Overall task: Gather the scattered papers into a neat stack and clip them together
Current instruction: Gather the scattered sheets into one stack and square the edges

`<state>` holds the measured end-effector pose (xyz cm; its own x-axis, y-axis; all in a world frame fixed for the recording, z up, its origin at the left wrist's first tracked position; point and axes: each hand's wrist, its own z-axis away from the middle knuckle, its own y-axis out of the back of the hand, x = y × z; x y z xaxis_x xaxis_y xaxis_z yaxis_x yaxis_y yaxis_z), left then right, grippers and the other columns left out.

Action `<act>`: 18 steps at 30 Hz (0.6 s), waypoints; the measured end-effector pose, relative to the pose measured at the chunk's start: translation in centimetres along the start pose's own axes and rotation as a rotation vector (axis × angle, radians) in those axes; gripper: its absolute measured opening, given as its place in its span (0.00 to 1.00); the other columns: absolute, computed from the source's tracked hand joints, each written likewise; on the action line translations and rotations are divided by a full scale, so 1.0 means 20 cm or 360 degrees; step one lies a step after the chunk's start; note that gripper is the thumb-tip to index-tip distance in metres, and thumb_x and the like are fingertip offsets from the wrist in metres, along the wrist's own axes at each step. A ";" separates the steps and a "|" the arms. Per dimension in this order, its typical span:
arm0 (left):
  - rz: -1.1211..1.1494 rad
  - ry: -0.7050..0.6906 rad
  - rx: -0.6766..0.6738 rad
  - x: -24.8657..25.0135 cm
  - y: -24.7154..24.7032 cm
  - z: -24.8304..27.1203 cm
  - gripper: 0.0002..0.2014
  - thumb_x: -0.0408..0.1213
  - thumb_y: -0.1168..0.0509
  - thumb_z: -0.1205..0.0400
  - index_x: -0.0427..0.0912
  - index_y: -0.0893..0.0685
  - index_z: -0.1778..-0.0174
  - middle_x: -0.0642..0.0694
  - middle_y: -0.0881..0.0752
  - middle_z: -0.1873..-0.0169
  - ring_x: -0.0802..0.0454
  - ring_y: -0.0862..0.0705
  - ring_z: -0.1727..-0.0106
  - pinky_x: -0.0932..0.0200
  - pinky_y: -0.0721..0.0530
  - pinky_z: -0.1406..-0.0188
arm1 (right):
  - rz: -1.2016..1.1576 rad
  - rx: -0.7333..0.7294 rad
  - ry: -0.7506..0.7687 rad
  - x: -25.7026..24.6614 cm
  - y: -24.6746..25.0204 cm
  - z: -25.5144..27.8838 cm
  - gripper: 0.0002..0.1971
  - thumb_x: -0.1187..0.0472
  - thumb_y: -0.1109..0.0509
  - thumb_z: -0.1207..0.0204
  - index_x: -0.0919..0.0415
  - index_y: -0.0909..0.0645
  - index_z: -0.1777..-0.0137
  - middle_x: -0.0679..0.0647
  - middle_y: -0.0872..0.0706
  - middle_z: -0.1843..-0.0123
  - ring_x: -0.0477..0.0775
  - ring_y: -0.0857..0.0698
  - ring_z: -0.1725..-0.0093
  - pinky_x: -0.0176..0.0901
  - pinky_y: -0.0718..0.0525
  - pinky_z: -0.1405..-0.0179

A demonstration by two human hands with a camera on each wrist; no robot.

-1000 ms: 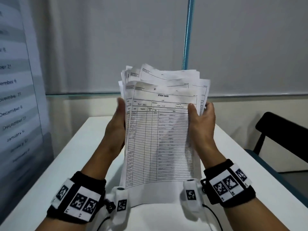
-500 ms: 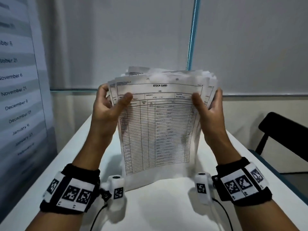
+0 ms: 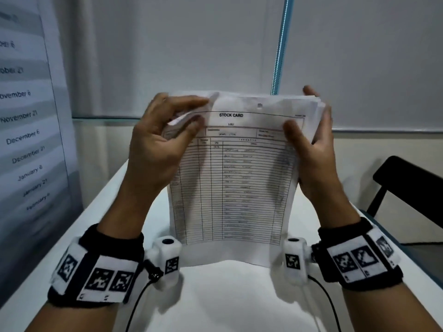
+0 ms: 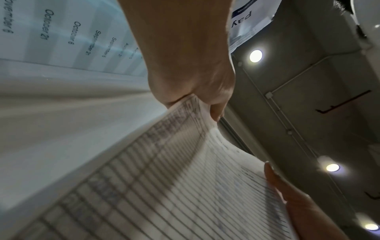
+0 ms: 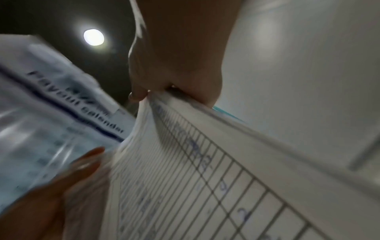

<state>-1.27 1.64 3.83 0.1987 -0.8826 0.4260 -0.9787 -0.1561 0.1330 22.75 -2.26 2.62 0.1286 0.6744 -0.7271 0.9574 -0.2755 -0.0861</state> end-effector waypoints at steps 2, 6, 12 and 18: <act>0.0237 0.0146 0.0166 0.00 -0.03 0.01 0.21 0.32 0.26 0.17 0.46 0.22 0.30 0.43 0.15 0.36 0.50 0.14 0.37 0.55 0.14 0.34 | -0.0285 -0.0116 -0.0370 0.04 0.03 -0.02 0.30 0.49 0.24 0.27 0.57 0.26 0.27 0.53 0.09 0.42 0.54 0.08 0.44 0.52 0.09 0.47; 0.0909 0.0828 -0.0057 -0.08 -0.04 0.03 0.34 0.44 0.21 0.23 0.37 0.27 0.24 0.52 0.08 0.44 0.53 0.08 0.43 0.55 0.10 0.44 | -0.0362 -0.0472 -0.0756 0.09 0.06 0.01 0.15 0.56 0.33 0.25 0.58 0.09 0.44 0.55 0.06 0.46 0.54 0.07 0.47 0.44 0.09 0.50; 0.0232 0.1050 0.0267 -0.10 -0.20 0.08 0.08 0.43 0.29 0.15 0.45 0.09 0.44 0.53 0.06 0.55 0.57 0.08 0.53 0.53 0.11 0.44 | 0.0985 -0.0189 -0.0223 0.07 -0.14 0.06 0.06 0.62 0.31 0.17 0.58 0.16 0.44 0.61 0.09 0.51 0.68 0.11 0.48 0.48 0.19 0.57; 0.0033 0.0693 0.0380 0.10 -0.29 0.16 0.02 0.40 0.29 0.15 0.51 0.12 0.53 0.59 0.11 0.65 0.73 0.18 0.67 0.71 0.21 0.63 | 0.1223 -0.0190 0.0337 0.03 -0.28 0.28 0.47 0.69 0.38 0.31 0.35 0.48 0.14 0.55 0.14 0.30 0.58 0.11 0.50 0.43 0.14 0.56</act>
<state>4.66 -0.60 1.09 0.1318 -0.6277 0.7672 -0.9569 -0.2825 -0.0668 16.08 -4.17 -1.07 0.7975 0.4448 -0.4076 0.6007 -0.6482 0.4679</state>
